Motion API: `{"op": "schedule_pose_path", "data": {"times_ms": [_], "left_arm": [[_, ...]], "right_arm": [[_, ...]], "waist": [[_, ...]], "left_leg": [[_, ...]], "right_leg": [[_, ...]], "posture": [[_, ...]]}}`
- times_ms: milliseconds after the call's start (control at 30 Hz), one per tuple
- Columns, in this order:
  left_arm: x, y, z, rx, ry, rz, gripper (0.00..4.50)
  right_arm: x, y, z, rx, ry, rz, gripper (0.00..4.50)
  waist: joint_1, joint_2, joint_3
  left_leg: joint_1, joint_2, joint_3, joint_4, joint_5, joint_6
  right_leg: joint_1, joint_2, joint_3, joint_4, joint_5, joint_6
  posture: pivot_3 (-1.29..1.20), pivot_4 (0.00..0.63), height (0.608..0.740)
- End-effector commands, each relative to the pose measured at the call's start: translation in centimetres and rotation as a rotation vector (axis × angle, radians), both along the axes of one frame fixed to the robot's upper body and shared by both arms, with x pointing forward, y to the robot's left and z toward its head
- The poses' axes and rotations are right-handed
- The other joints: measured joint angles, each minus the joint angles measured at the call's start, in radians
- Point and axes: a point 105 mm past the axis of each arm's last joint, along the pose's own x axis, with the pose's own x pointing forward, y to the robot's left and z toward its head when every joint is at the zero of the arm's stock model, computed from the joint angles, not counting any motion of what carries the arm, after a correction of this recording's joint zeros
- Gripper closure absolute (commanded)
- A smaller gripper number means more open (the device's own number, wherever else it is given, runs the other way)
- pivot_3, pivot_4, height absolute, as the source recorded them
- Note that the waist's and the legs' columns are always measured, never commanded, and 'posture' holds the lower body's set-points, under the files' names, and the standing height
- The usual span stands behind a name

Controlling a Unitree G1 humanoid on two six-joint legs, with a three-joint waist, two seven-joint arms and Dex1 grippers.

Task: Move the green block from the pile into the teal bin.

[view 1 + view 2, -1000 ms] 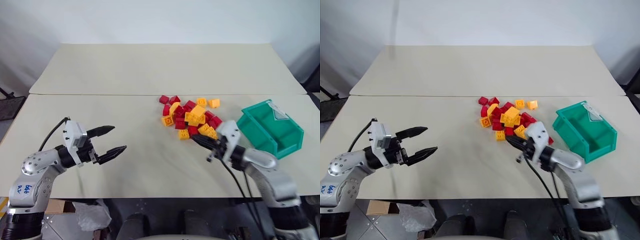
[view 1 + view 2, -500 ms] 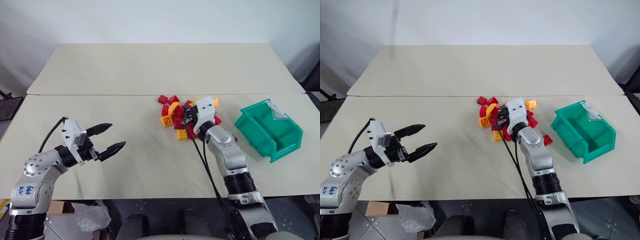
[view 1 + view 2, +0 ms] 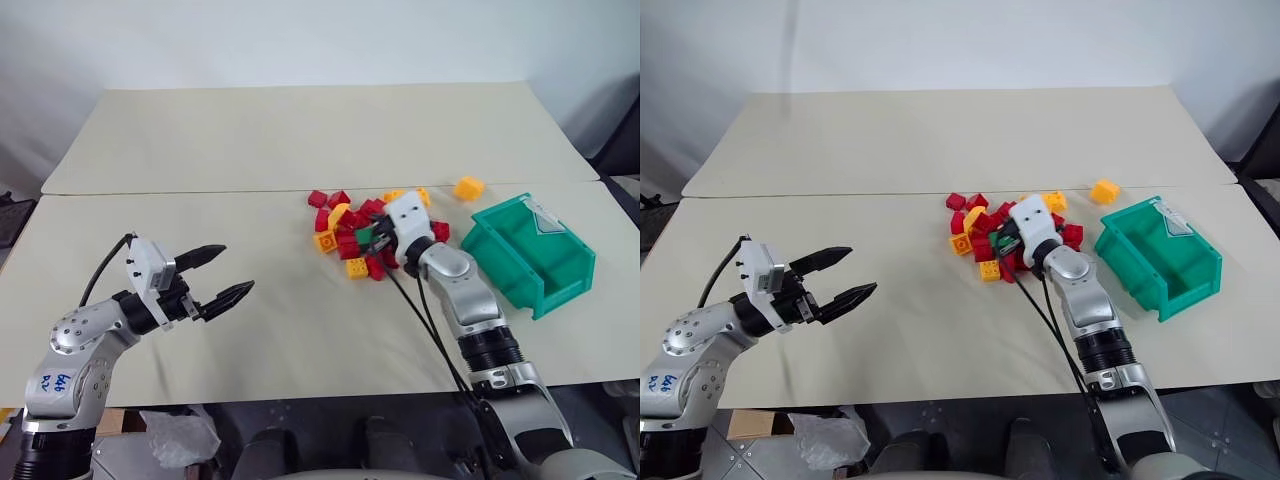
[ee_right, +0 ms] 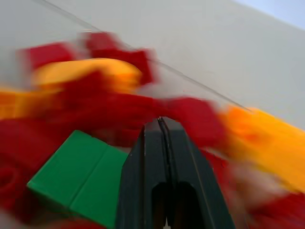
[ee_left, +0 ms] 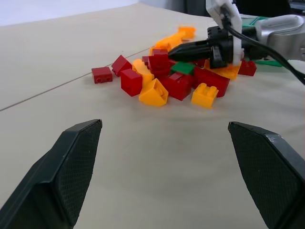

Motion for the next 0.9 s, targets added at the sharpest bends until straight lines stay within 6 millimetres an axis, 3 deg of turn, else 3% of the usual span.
{"op": "schedule_pose_path", "data": {"times_ms": [33, 167, 267, 367, 433, 500, 600, 700, 900], "left_arm": [[-0.7, 0.2, 0.9, 0.009, -0.037, 0.007, 0.00], [-1.0, 0.4, 0.9, 0.011, -0.034, 0.022, 0.00], [-1.1, 0.4, 0.9, 0.008, -0.033, 0.029, 0.00], [-1.1, 0.6, 0.9, 0.008, -0.032, 0.039, 0.00], [-1.1, 0.7, 0.8, 0.017, -0.028, 0.039, 0.00], [-1.0, 0.9, 0.8, 0.024, -0.028, 0.039, 0.00], [-0.9, 1.3, 0.6, 0.048, -0.025, 0.037, 0.00], [-0.8, 1.7, 0.5, 0.051, -0.024, 0.043, 0.00], [-0.5, 3.0, 0.2, 0.082, -0.034, 0.078, 0.00]], "right_arm": [[-2.6, 2.7, -0.6, -0.023, 0.047, 0.185, 4.48], [-3.3, 2.0, 0.0, -0.025, 0.016, 0.191, 4.48], [-3.4, 0.2, 1.3, -0.012, -0.056, 0.177, 4.48], [-4.1, -2.9, 3.8, 0.045, -0.170, 0.189, 4.48], [-4.5, -6.7, 6.0, 0.121, -0.234, 0.165, 4.48], [-5.5, -9.4, 6.8, 0.170, -0.211, 0.178, 4.48], [-7.9, -11.7, 6.8, 0.187, -0.149, 0.249, 4.48], [-9.3, -12.6, 6.3, 0.179, -0.095, 0.259, 3.91], [-11.3, -14.7, 4.7, 0.107, -0.062, 0.213, 1.96]], "waist": [[0.000, 0.000, 0.000], [0.008, 0.000, 0.000], [0.013, 0.000, 0.000], [0.016, 0.000, 0.000], [0.017, 0.000, 0.000], [0.018, 0.000, 0.000], [0.026, 0.000, 0.000], [0.027, 0.000, 0.000], [0.037, 0.000, 0.000]], "left_leg": [[0.000, 0.000, 0.000, 0.000, 0.000, 0.000], [0.000, 0.000, 0.000, 0.000, 0.000, 0.000], [0.000, 0.000, 0.000, 0.000, 0.000, 0.000], [-0.001, -0.002, 0.000, 0.000, 0.000, 0.000], [-0.001, -0.002, 0.000, 0.000, 0.000, 0.001], [-0.001, -0.002, 0.000, 0.000, -0.001, 0.001], [0.001, 0.000, 0.000, -0.001, -0.001, 0.001], [0.001, 0.001, 0.001, -0.001, -0.001, 0.000], [0.002, 0.000, 0.002, 0.001, -0.001, 0.001]], "right_leg": [[0.000, 0.000, 0.000, 0.000, 0.000, 0.000], [0.000, -0.001, 0.000, 0.000, 0.000, 0.000], [0.000, -0.001, 0.000, 0.000, 0.000, 0.000], [0.000, -0.002, 0.000, -0.002, 0.000, 0.000], [0.001, -0.002, 0.000, -0.002, 0.000, 0.000], [0.001, -0.002, 0.000, -0.003, 0.000, 0.000], [0.004, 0.000, -0.002, -0.004, 0.000, 0.000], [0.004, 0.001, -0.002, -0.006, 0.000, 0.000], [0.005, 0.000, -0.001, -0.006, 0.000, 0.000]], "posture": [[0.00, 0.150, 0.740], [0.00, 0.150, 0.740], [0.00, 0.150, 0.740], [0.00, 0.150, 0.740], [0.00, 0.150, 0.740], [0.00, 0.150, 0.740], [0.00, 0.150, 0.740], [0.00, 0.150, 0.740], [0.00, 0.150, 0.740]]}}
